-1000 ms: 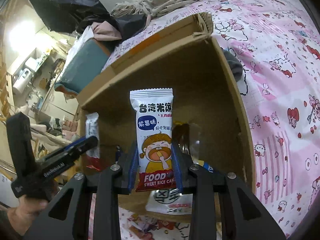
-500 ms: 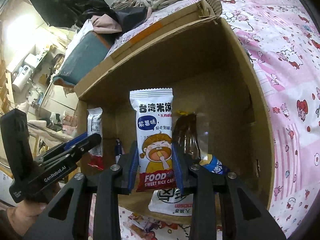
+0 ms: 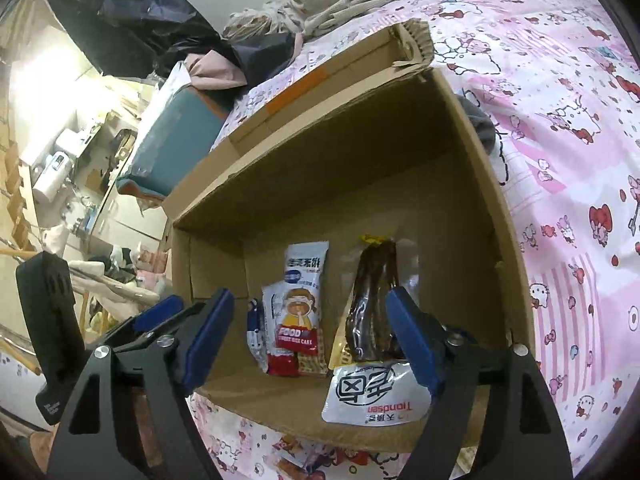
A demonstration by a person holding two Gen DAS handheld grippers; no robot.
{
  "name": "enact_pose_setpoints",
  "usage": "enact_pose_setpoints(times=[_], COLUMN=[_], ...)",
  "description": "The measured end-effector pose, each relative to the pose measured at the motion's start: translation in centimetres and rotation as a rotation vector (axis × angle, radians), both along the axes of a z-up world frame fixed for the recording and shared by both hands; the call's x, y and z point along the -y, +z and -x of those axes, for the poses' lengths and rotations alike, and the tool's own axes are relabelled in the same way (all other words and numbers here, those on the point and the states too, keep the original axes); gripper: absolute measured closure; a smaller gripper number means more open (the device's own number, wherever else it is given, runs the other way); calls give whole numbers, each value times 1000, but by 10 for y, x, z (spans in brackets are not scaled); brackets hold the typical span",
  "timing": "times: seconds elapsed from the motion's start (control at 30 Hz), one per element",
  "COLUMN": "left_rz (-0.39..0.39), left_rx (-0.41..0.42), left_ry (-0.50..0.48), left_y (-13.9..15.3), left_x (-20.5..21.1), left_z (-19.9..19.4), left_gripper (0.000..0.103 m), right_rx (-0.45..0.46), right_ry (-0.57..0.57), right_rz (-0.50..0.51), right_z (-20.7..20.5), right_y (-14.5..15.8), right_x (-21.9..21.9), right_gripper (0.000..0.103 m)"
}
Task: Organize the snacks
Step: 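Open the right gripper then the left gripper to release the snacks, then withdraw both grippers from the box toward the remaining snacks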
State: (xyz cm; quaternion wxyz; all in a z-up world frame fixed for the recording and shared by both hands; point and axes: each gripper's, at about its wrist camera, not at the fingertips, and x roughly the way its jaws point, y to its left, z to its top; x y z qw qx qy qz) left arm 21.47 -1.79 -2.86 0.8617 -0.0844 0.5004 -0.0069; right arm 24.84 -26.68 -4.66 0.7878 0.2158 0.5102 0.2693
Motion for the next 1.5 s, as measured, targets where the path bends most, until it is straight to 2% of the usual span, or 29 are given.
enact_pose_setpoints(times=[0.37, 0.63, 0.87, 1.1, 1.23, 1.5], left_rz=[22, 40, 35, 59, 62, 72], left_rx=[28, 44, 43, 40, 31, 14], left_ry=[36, 80, 82, 112, 121, 142], left_y=[17, 30, 31, 33, 31, 27], left_x=[-10, -17, -19, -27, -29, -33], left_z=[18, 35, 57, 76, 83, 98], left_gripper=[15, 15, 15, 15, 15, 15], right_rx=[55, 67, 34, 20, -15, -51], right_ry=[10, -31, -58, -53, -61, -80], right_rz=[32, 47, 5, 10, -31, -37], right_z=[18, 43, 65, 87, 96, 109], right_y=[22, 36, 38, 39, 34, 29], right_x=[2, 18, 30, 34, 39, 46], right_gripper=[21, 21, 21, 21, 21, 21])
